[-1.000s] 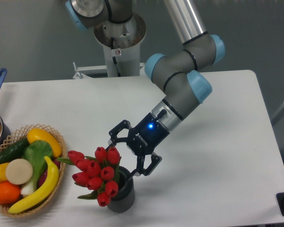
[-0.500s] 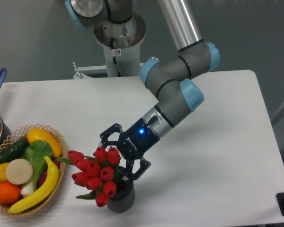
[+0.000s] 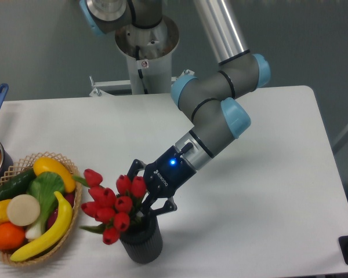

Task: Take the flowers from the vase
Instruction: 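Lower the gripper around the tulip stems and close on them, then lift the gripped tulips up out of the dark vase, then carry the tulips away from the vase and hold them above the table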

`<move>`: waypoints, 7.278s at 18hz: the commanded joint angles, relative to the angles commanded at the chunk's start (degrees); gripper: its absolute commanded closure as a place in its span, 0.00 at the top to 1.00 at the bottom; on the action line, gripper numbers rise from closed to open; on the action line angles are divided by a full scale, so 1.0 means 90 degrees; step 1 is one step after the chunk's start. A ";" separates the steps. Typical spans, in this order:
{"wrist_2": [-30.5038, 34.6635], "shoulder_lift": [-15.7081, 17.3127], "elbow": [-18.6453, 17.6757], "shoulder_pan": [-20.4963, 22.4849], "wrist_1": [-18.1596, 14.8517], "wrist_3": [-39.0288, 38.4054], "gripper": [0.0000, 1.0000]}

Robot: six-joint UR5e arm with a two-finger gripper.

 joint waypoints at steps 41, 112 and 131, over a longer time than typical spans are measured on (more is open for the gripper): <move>-0.0400 0.0449 0.1074 0.0097 -0.0010 -0.2108 0.00; 0.7060 0.1035 0.0967 0.0235 -0.2470 -0.1251 0.02; 0.7217 0.1045 0.0704 0.0186 -0.2676 -0.1153 0.03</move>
